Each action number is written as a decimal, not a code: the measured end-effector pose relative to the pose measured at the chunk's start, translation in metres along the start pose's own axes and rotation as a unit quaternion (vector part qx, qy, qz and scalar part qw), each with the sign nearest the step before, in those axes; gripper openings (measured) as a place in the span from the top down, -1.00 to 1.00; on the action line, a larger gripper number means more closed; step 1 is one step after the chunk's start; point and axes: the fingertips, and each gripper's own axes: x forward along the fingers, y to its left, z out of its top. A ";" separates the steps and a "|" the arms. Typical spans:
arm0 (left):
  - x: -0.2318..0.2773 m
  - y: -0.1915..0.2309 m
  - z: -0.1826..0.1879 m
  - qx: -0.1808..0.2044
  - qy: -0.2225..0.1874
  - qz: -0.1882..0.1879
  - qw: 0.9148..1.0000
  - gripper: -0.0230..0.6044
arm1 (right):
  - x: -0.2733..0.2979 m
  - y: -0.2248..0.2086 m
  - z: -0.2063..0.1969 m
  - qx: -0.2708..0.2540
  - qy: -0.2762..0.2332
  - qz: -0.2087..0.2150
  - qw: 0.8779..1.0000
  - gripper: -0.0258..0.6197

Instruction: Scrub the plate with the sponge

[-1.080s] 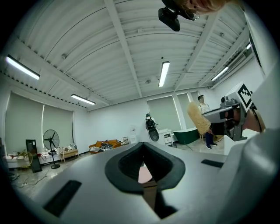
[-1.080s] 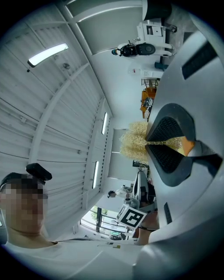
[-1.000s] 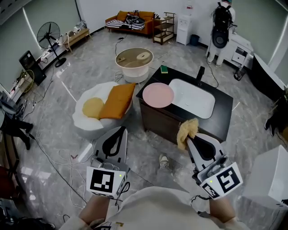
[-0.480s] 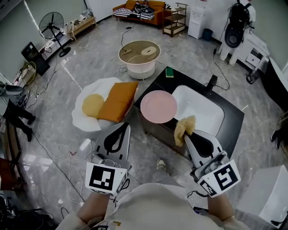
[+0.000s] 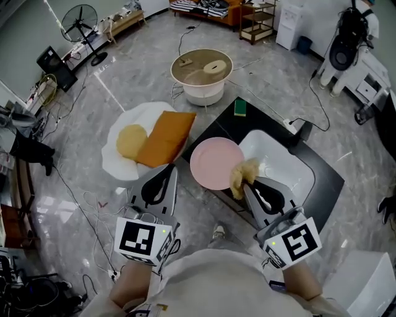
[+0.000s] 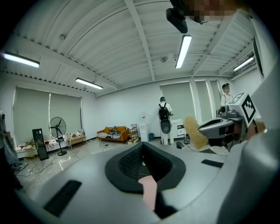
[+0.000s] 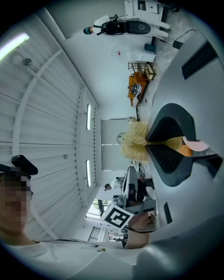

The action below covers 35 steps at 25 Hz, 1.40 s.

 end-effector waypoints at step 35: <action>0.112 -0.003 -0.105 -0.054 0.151 -0.071 0.984 0.44 | 0.061 -0.072 -0.077 0.086 0.080 0.001 0.993 0.78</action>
